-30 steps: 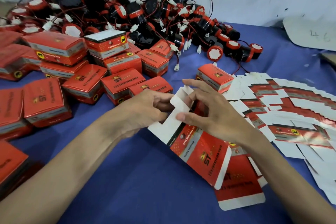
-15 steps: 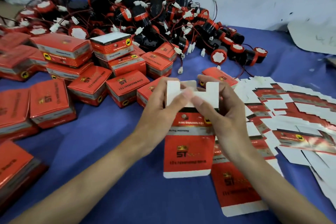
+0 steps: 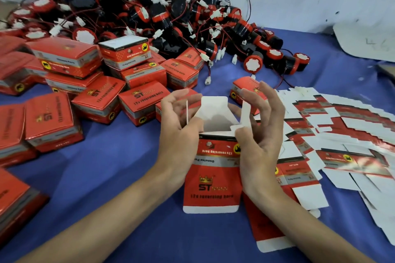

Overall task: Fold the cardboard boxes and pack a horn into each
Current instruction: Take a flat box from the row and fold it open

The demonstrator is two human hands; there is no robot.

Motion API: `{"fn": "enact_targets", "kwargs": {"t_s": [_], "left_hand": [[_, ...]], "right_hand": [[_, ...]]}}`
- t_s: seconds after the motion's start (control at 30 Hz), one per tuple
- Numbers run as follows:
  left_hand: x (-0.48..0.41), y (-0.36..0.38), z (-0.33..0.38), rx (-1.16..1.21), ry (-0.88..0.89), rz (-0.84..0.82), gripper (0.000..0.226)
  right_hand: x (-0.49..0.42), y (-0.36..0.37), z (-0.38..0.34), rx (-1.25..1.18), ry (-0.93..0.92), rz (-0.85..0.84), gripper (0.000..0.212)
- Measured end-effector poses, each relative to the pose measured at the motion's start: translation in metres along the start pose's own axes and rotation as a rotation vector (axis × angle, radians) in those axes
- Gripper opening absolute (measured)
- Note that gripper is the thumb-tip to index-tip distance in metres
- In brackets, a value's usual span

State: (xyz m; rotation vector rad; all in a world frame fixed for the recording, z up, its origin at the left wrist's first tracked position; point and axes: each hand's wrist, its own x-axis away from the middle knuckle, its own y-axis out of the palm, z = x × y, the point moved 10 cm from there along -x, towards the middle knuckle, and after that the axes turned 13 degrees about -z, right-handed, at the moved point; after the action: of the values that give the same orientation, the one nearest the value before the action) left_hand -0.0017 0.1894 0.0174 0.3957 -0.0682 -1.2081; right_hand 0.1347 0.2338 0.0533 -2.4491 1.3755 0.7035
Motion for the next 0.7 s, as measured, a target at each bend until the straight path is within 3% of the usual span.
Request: {"fn": "enact_targets", "kwargs": {"t_s": [0.13, 0.2, 0.5, 0.7], "left_hand": [[0.002, -0.001, -0.003, -0.021, -0.056, 0.038, 0.033], [0.005, -0.002, 0.001, -0.061, -0.046, 0.06, 0.029], [0.011, -0.006, 0.008, -0.102, 0.026, 0.137, 0.037], [0.013, -0.006, 0.014, -0.139, 0.071, 0.154, 0.041]], "right_hand": [[0.003, -0.007, 0.021, -0.139, 0.144, 0.074, 0.04], [0.001, -0.009, 0.017, -0.084, 0.109, 0.074, 0.033], [0.0, -0.009, -0.003, -0.02, -0.056, 0.065, 0.033], [-0.005, -0.004, 0.01, 0.017, 0.09, 0.0, 0.043]]}}
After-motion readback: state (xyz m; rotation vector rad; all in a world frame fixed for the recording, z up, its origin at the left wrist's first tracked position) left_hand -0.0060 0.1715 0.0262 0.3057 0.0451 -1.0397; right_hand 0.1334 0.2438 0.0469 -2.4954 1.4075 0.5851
